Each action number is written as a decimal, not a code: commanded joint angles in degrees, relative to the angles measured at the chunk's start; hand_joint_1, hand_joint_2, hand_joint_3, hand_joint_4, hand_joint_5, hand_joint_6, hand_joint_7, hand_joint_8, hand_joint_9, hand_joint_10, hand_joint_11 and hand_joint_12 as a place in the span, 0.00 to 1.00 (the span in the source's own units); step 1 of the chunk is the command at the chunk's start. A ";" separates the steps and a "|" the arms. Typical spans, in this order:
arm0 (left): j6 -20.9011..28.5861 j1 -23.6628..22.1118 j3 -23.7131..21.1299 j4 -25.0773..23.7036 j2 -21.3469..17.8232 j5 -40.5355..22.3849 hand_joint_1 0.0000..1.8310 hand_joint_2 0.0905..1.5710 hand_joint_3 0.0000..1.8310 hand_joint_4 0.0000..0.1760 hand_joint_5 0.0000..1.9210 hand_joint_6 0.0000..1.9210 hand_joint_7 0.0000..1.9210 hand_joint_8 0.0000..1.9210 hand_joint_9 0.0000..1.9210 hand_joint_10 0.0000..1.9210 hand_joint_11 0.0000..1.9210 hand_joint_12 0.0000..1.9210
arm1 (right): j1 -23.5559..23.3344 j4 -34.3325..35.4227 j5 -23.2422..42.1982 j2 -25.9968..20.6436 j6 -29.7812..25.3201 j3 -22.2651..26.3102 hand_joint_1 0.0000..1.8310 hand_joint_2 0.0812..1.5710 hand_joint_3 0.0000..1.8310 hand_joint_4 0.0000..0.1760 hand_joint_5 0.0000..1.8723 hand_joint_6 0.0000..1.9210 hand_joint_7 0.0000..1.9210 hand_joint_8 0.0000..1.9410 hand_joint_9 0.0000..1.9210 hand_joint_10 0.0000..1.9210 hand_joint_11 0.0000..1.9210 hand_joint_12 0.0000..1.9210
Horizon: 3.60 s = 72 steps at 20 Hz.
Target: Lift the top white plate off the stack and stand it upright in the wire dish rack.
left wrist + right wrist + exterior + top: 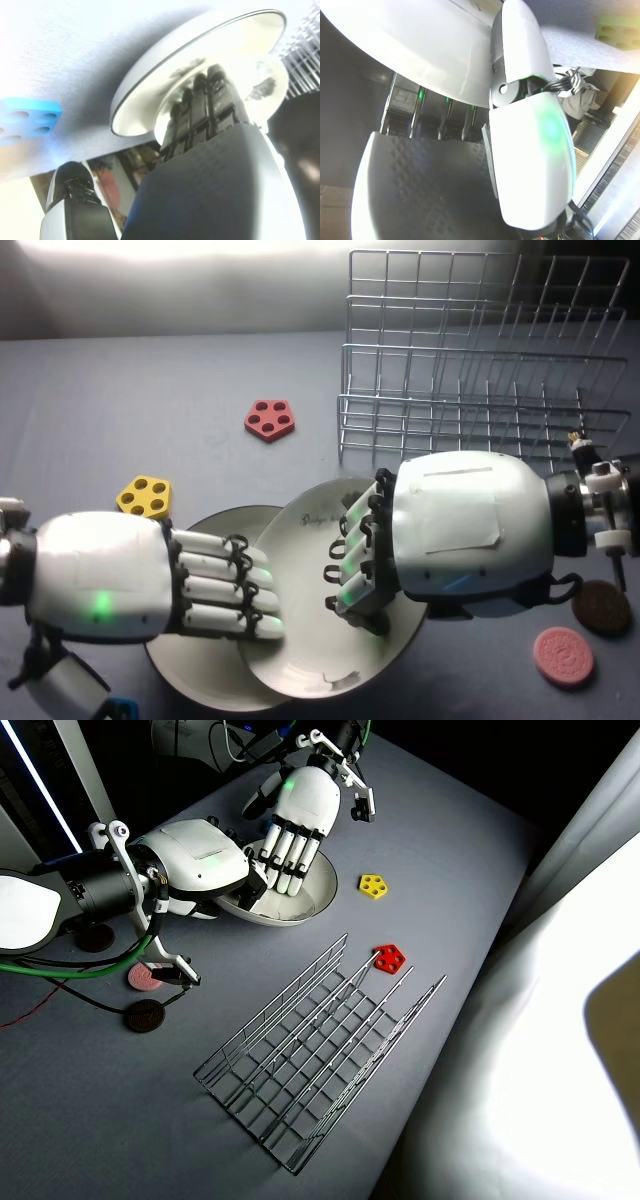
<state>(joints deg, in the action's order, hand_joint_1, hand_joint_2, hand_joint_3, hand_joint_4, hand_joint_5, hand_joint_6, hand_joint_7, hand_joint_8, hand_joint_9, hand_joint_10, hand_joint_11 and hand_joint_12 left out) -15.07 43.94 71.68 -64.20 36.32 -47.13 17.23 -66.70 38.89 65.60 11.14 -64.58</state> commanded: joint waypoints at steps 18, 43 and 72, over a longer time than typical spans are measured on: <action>4.77 -4.09 7.66 6.85 -3.82 -7.77 0.09 0.58 0.00 0.00 0.03 0.00 0.04 0.00 0.03 0.00 0.00 0.11 | -9.01 -3.72 4.46 -1.19 -8.10 -0.07 0.81 0.70 0.00 0.00 0.43 0.64 0.49 0.44 0.48 0.51 0.47 0.76; -15.45 -4.59 10.99 8.75 -5.08 -11.97 0.08 0.58 0.00 0.00 0.04 0.00 0.05 0.00 0.04 0.00 0.00 0.13 | -18.16 -6.74 10.94 -1.13 -15.82 -5.15 0.81 0.70 0.00 0.00 0.43 0.66 0.48 0.44 0.47 0.51 0.47 0.75; -30.61 -2.40 16.00 11.68 -5.24 -14.21 0.08 0.57 0.00 0.00 0.08 0.01 0.08 0.01 0.08 0.01 0.01 0.22 | -25.94 -5.39 11.71 1.47 -29.64 -12.48 0.81 0.70 0.00 0.00 0.42 0.66 0.48 0.44 0.48 0.51 0.48 0.74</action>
<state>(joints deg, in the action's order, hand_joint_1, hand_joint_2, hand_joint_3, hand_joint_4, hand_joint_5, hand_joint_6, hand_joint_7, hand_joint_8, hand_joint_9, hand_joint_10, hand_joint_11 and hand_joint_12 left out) -45.25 42.50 87.68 -56.31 31.24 -57.43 -7.66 -78.52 47.97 67.66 -18.41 -77.06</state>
